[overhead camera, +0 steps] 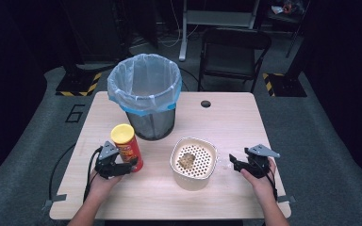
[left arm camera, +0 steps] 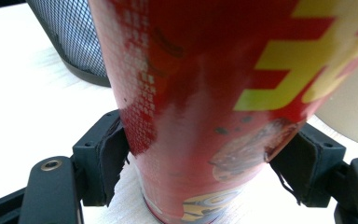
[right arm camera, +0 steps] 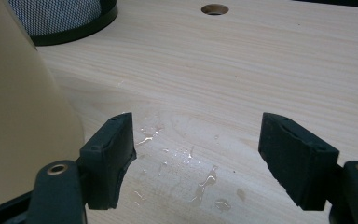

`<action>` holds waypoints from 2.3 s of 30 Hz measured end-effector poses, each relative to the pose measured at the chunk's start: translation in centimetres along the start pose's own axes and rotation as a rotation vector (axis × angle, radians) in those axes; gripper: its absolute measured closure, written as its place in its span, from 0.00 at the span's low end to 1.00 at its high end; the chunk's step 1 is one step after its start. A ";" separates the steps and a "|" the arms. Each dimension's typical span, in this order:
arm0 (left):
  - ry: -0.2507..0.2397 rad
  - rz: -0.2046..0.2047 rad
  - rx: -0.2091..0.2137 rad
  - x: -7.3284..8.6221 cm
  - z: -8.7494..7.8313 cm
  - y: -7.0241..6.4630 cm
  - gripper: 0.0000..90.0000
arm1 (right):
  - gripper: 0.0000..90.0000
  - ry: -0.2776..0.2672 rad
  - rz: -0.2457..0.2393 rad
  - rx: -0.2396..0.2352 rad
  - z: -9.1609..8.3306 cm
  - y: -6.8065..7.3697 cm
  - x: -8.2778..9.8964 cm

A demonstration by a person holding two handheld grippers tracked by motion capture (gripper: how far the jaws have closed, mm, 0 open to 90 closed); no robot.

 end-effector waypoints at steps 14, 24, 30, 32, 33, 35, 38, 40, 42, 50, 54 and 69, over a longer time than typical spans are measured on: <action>0.006 -0.049 0.047 -2.1 -2.4 -0.8 0.27 | 0.29 0.016 0.013 -0.006 0.4 -0.4 0.7; 0.038 -0.004 0.081 -5.4 -4.3 -2.0 0.27 | 0.29 0.028 0.016 0.003 0.5 -0.9 1.0; 0.036 0.014 0.082 -8.2 -6.1 -2.4 0.27 | 0.29 0.028 0.049 -0.005 0.5 -1.2 1.2; 0.037 0.021 0.075 -9.3 -6.9 -2.5 0.27 | 0.29 0.033 0.039 0.000 0.5 -1.2 1.3; 0.034 0.020 0.074 -9.7 -7.1 -2.5 0.27 | 0.29 0.033 0.032 -0.003 0.5 -1.2 1.3; 0.034 0.016 0.075 -10.4 -7.6 -2.5 0.27 | 0.29 0.035 0.031 0.000 0.6 -1.1 1.4; 0.038 0.017 0.072 -11.8 -8.4 -2.4 0.27 | 0.29 0.043 0.036 -0.004 0.7 -1.0 1.4; 0.033 0.013 0.073 -12.9 -9.0 -2.4 0.27 | 0.29 0.046 0.031 -0.002 0.8 -1.1 1.5; 0.027 0.019 0.067 -14.1 -9.7 -2.3 0.27 | 0.29 0.048 0.037 -0.002 0.8 -1.1 1.5; 0.021 0.023 0.081 -17.8 -11.7 -2.5 0.27 | 0.29 0.055 0.024 -0.003 1.0 -1.1 1.7; 0.024 0.017 0.064 -18.7 -11.7 -2.6 0.27 | 0.29 0.061 0.022 -0.005 1.1 -1.1 1.8; 0.042 0.032 -0.005 -23.5 -12.5 -3.2 0.27 | 0.29 0.063 0.027 -0.002 1.1 -1.3 1.9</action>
Point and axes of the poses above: each handheld gripper's, and its own axes: z roughly forward along the jaws, x roughly out of its underside, y roughly to its left, the point moved 8 cm from there along z, roughly forward along the jaws, and after that the axes turned 7 degrees about y, right-handed, at the moved point
